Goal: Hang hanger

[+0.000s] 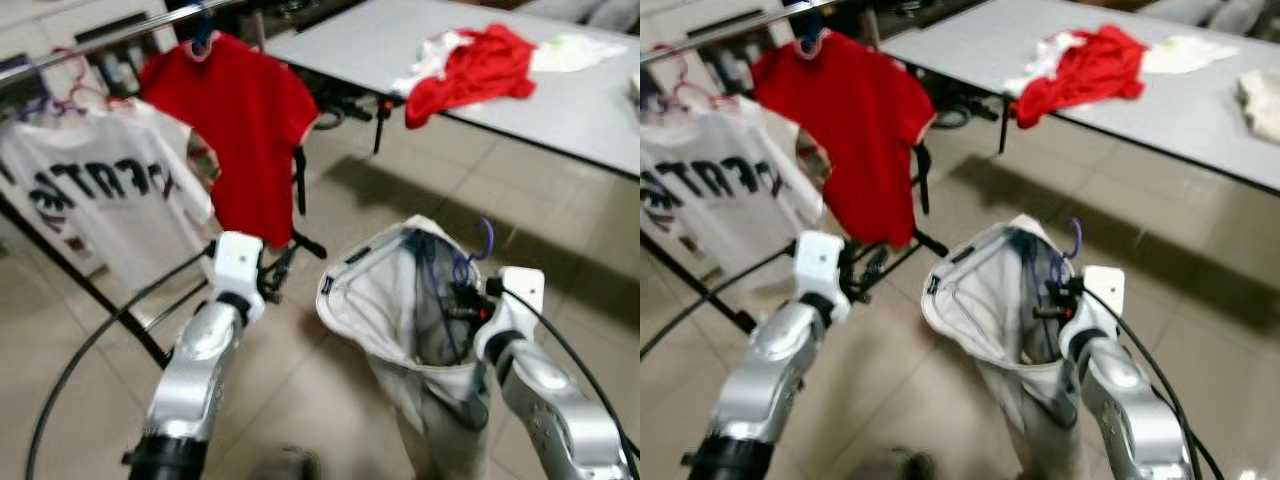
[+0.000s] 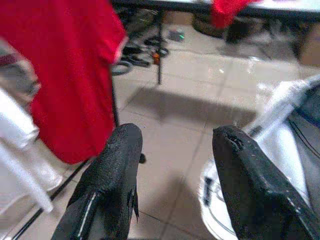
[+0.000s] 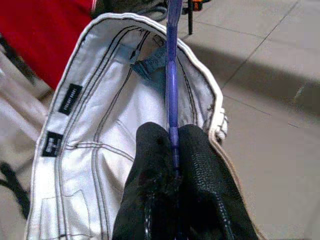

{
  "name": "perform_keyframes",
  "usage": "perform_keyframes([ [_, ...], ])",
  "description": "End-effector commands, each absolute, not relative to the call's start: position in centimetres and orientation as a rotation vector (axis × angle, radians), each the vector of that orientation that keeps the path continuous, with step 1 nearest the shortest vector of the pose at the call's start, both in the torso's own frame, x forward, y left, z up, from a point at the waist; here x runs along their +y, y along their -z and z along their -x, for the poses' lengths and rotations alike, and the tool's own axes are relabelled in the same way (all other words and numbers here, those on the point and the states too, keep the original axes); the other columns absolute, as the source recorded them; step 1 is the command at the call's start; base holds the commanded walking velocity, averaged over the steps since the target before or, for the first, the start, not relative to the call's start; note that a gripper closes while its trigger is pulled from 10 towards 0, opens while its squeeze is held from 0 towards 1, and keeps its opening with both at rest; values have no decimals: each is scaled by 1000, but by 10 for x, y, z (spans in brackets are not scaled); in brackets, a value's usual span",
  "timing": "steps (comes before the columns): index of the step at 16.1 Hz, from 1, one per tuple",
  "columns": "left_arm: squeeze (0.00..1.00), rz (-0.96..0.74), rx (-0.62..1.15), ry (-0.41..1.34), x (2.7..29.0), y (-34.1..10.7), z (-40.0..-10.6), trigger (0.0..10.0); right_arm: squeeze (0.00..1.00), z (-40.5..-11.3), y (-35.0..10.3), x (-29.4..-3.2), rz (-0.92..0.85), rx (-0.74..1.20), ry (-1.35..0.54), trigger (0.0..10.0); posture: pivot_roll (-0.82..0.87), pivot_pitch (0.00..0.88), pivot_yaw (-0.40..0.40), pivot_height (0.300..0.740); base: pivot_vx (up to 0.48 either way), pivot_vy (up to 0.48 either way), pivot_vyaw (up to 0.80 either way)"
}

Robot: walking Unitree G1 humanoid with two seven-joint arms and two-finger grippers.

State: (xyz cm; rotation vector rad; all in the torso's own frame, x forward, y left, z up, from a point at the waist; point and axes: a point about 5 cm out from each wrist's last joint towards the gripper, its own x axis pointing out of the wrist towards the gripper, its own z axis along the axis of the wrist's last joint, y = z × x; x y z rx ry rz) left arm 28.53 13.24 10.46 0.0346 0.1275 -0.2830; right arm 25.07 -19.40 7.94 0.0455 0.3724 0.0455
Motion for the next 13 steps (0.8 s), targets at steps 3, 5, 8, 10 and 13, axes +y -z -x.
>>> perform_keyframes([
  [3,0,-9,163,137,153,-106,-279,10000,0,-273,-93,-181,-54,312,-117,10000,112,95,-47,740,0,-480,800],
  [5,0,-13,166,106,156,-108,-276,10000,0,-283,-88,-180,-45,335,-129,10000,122,108,-72,740,0,-480,800],
  [8,0,-14,169,101,154,-106,-275,10000,0,-294,-93,-184,-40,322,-135,10000,118,77,-77,740,0,-480,800],
  [10,0,-40,173,122,150,-105,-277,10000,0,-298,-94,-187,-69,318,-121,10000,133,66,-96,740,0,-480,800],
  [13,0,-51,147,106,152,-113,-280,10000,0,-302,-94,-185,-69,311,-112,10000,147,56,-97,740,0,-320,800],
])
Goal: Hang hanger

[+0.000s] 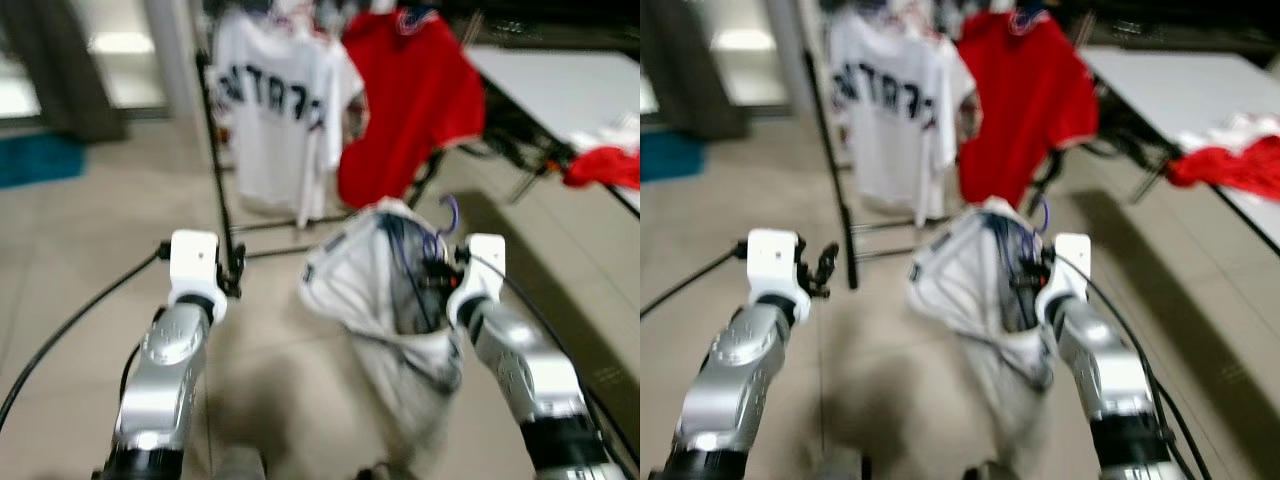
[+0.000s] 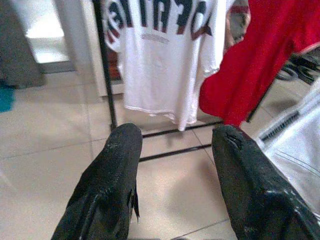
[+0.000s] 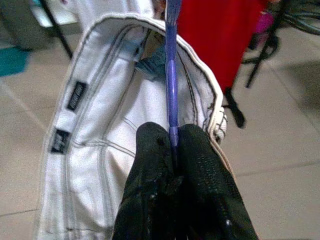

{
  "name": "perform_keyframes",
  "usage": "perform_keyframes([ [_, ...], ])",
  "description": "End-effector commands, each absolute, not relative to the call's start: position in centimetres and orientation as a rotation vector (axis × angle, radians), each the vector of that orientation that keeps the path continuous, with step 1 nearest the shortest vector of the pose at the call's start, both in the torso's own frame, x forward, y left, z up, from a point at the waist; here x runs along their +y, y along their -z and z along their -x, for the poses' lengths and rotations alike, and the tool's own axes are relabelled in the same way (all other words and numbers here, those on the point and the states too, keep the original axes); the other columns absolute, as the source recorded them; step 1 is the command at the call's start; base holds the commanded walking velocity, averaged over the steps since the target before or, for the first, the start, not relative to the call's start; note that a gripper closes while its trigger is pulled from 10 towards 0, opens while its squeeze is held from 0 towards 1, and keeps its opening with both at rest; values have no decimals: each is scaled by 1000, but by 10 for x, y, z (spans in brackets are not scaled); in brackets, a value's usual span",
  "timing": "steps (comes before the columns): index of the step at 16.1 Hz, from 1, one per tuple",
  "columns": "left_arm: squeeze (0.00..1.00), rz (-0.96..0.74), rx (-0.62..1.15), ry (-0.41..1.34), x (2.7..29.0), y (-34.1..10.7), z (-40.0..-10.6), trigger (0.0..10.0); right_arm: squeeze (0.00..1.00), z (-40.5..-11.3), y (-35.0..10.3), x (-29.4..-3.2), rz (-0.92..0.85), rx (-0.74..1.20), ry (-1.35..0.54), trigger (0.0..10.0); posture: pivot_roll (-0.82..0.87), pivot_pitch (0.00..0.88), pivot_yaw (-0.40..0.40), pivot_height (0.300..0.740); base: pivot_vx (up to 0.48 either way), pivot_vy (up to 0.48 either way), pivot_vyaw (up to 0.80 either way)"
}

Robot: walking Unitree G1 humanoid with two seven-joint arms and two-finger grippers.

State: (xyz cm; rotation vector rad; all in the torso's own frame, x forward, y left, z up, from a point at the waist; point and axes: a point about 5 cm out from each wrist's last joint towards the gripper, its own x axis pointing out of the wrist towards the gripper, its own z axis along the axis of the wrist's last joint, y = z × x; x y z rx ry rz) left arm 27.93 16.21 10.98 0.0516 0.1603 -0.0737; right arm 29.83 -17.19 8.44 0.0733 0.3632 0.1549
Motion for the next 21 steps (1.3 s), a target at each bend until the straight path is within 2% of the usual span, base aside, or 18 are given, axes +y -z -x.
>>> perform_keyframes([
  [1,0,-62,140,114,152,-115,-280,10000,0,-302,-91,-187,-111,308,-73,10000,143,45,-94,740,0,0,0],
  [4,0,-73,95,132,154,-122,-279,10000,0,-298,-89,-185,-125,306,-53,10000,137,40,-74,740,0,0,0],
  [6,0,-67,95,176,149,-119,-274,10000,0,-291,-83,-185,3,320,-8,10000,128,33,-53,740,0,0,0],
  [8,0,-56,108,188,145,-117,-271,10000,0,-289,-81,-187,16,322,17,10000,125,29,-48,740,0,0,0],
  [11,0,-66,110,219,142,-115,-270,10000,0,-287,-87,-185,-158,287,-2,10000,124,26,-32,740,278,0,0],
  [21,0,-62,117,183,152,-116,-271,10000,0,-293,-92,-176,-179,255,-40,10000,145,35,-36,740,325,0,0],
])
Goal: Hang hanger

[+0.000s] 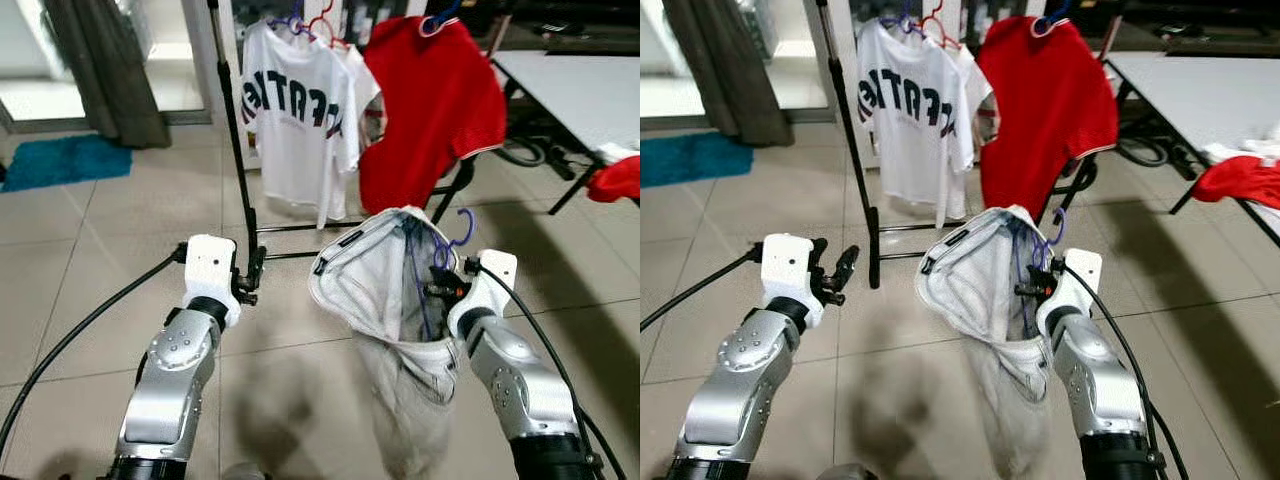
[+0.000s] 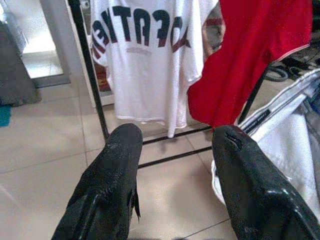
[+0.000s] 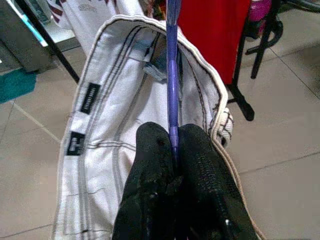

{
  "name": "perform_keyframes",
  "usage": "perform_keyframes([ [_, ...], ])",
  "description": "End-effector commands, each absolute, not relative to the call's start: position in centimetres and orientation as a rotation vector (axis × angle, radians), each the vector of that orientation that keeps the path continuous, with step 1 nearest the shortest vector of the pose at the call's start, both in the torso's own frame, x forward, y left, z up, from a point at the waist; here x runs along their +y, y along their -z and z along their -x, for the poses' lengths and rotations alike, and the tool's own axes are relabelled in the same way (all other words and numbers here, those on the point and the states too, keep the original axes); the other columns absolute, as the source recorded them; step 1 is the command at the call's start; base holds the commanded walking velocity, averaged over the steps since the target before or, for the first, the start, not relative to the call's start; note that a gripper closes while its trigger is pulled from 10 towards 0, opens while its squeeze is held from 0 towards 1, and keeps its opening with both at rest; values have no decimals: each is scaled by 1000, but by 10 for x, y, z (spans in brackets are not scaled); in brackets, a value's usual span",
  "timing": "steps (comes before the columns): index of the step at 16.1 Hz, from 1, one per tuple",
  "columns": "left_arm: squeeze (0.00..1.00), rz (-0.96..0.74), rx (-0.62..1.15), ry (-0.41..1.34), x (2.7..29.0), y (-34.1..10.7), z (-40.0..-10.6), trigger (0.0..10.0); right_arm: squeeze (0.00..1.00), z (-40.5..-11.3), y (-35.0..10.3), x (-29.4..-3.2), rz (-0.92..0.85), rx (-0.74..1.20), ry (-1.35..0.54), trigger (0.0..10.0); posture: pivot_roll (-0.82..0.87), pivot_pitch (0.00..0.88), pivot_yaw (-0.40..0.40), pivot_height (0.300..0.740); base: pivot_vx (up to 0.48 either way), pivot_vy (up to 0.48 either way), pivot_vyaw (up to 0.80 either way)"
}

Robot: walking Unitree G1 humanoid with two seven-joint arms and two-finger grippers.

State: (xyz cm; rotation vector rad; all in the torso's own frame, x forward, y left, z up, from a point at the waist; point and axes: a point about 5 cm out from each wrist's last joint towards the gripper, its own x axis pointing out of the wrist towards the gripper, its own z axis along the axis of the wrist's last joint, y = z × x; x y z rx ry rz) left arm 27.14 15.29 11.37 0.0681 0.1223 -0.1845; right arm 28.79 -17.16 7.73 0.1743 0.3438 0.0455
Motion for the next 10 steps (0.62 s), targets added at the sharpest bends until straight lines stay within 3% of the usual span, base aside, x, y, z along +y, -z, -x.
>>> perform_keyframes([
  [1,0,-65,116,180,154,-117,-272,10000,0,-295,-93,-174,-182,248,-45,10000,146,38,-33,740,345,0,0],
  [10,0,-38,122,199,152,-117,-276,10000,0,-291,-93,-171,-160,240,-59,10000,134,40,4,740,349,0,0],
])
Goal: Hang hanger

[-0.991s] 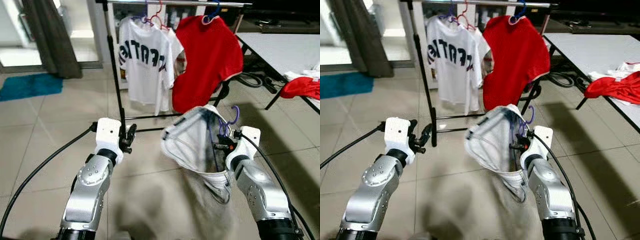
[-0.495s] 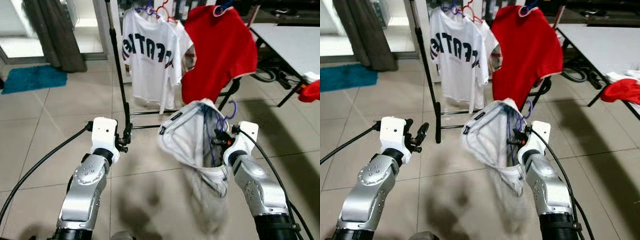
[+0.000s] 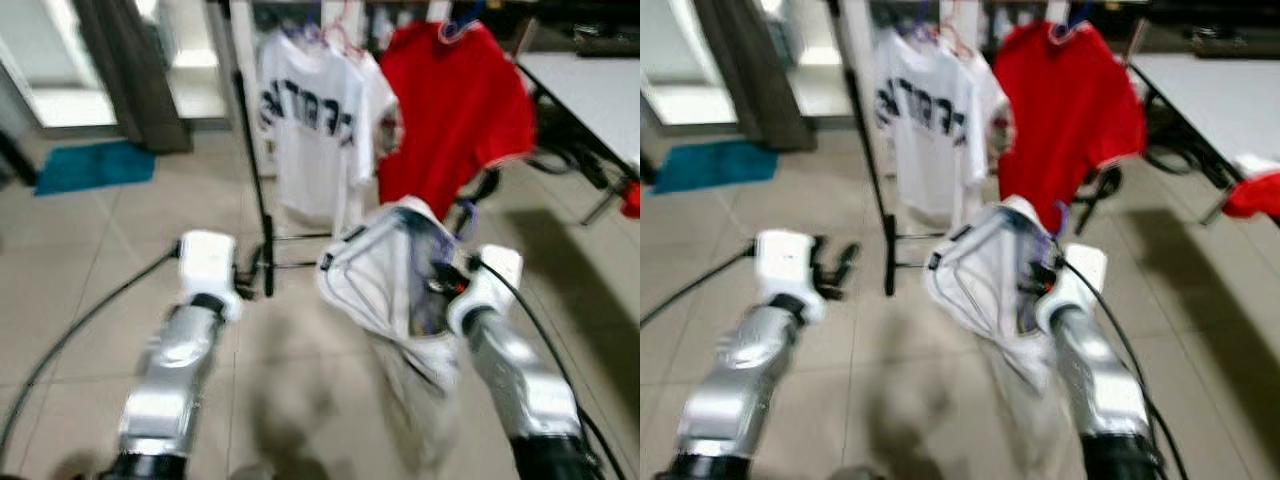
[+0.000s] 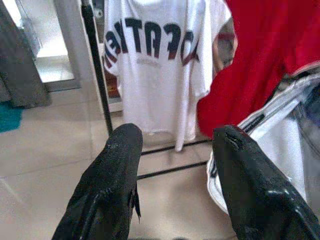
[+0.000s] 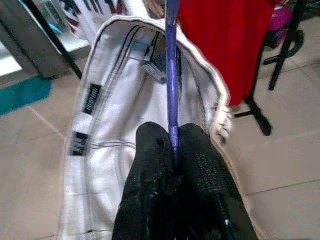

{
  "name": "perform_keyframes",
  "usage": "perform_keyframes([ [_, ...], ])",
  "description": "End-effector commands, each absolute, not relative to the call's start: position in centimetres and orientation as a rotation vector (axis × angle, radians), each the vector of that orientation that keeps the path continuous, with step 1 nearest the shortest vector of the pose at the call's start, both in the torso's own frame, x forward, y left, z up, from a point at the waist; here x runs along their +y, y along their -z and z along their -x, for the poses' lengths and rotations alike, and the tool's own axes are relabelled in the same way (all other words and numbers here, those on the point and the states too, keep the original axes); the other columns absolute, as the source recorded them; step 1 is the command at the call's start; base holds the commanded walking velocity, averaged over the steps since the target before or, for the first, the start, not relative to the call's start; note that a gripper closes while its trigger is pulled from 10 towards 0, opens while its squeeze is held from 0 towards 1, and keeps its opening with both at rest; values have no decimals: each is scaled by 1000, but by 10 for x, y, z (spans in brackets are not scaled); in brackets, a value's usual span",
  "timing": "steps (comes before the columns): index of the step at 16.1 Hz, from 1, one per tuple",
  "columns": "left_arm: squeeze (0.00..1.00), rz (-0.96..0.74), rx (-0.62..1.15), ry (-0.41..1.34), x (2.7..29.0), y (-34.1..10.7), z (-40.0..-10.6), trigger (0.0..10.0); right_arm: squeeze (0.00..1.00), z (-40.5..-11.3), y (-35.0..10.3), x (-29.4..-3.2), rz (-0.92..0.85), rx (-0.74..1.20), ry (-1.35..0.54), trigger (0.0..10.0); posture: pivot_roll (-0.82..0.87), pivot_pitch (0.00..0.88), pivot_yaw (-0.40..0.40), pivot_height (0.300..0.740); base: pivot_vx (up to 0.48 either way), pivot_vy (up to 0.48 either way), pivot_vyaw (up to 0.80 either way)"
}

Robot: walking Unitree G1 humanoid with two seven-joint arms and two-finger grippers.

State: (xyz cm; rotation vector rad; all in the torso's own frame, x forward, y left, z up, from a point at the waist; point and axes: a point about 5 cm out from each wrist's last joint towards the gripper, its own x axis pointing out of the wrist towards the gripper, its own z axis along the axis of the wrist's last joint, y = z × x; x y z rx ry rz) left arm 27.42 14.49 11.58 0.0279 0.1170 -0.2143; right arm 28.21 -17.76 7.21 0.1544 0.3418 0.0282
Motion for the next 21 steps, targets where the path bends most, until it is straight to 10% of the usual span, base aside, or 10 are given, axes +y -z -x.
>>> perform_keyframes([
  [1,0,-36,124,201,151,-116,-276,10000,0,-291,-93,-170,-138,236,-62,10000,130,38,8,740,349,0,0],
  [21,0,-41,105,219,148,-121,-280,10000,0,-297,-93,-163,-86,230,-83,10000,146,28,-6,740,356,0,65],
])
